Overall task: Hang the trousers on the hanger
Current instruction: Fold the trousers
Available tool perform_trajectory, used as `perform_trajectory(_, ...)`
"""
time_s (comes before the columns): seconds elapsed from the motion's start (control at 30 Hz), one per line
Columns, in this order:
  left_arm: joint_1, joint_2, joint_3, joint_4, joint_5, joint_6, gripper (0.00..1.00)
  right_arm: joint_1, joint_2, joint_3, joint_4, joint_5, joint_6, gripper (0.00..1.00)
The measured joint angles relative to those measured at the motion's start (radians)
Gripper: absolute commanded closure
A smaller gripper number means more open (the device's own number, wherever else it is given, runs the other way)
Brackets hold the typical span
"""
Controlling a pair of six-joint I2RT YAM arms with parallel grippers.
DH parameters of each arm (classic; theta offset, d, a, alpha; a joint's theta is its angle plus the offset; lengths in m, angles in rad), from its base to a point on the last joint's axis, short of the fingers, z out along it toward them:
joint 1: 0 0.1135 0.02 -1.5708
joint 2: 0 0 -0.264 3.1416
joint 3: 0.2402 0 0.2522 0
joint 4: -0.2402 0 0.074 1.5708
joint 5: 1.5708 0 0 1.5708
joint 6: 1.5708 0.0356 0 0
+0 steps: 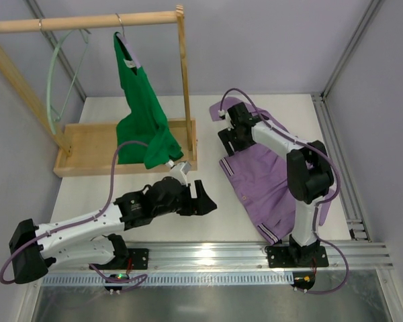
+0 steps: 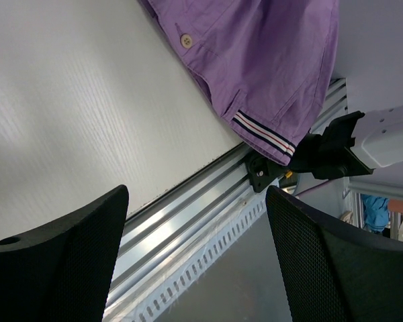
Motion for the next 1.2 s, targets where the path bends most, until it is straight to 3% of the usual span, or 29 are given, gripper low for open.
perform_trajectory(0.13, 0.0, -0.021, -0.014, -0.01, -0.004, 0.0, 0.17, -0.006, 0.075, 0.021, -0.032, -0.014, -0.029, 0.25)
perform_trajectory(0.2, 0.0, -0.027, -0.017, -0.014, -0.01, 0.0, 0.17, -0.006, 0.105, 0.027, -0.045, -0.036, -0.042, 0.37)
perform_trajectory(0.27, 0.0, -0.03, -0.022, -0.014, -0.012, 0.001, 0.17, -0.006, 0.137, 0.036, -0.061, -0.061, -0.048, 0.6)
perform_trajectory(0.37, 0.0, -0.028, -0.031, -0.013, -0.011, 0.003, 0.17, -0.008, 0.151, 0.066, -0.08, -0.103, -0.04, 0.78)
perform_trajectory(0.4, 0.0, -0.026, -0.031, -0.013, -0.011, 0.004, 0.17, -0.009, 0.152, 0.068, -0.079, -0.113, -0.035, 0.96)
perform_trajectory(0.67, 0.0, 0.053, -0.027, -0.005, -0.02, 0.024, 0.14, -0.074, 0.183, 0.191, -0.079, -0.125, 0.143, 0.96)
perform_trajectory(0.93, 0.0, 0.199, 0.048, 0.042, -0.026, 0.023, 0.12, -0.245, 0.15, 0.258, 0.076, -0.141, 0.415, 0.95)
perform_trajectory(0.97, 0.0, 0.214, 0.051, 0.051, -0.024, 0.02, 0.12, -0.256, 0.151, 0.274, 0.07, -0.147, 0.424, 0.78)
perform_trajectory(1.0, 0.0, 0.23, 0.052, 0.062, -0.019, 0.016, 0.12, -0.262, 0.151, 0.295, 0.059, -0.151, 0.432, 0.67)
perform_trajectory(1.1, -0.006, 0.254, 0.052, 0.076, -0.017, 0.0, 0.13, -0.258, 0.131, 0.318, 0.02, -0.188, 0.388, 0.46)
perform_trajectory(1.2, -0.01, 0.259, 0.052, 0.093, -0.014, -0.006, 0.13, -0.239, 0.062, 0.217, -0.002, -0.222, 0.305, 0.4)
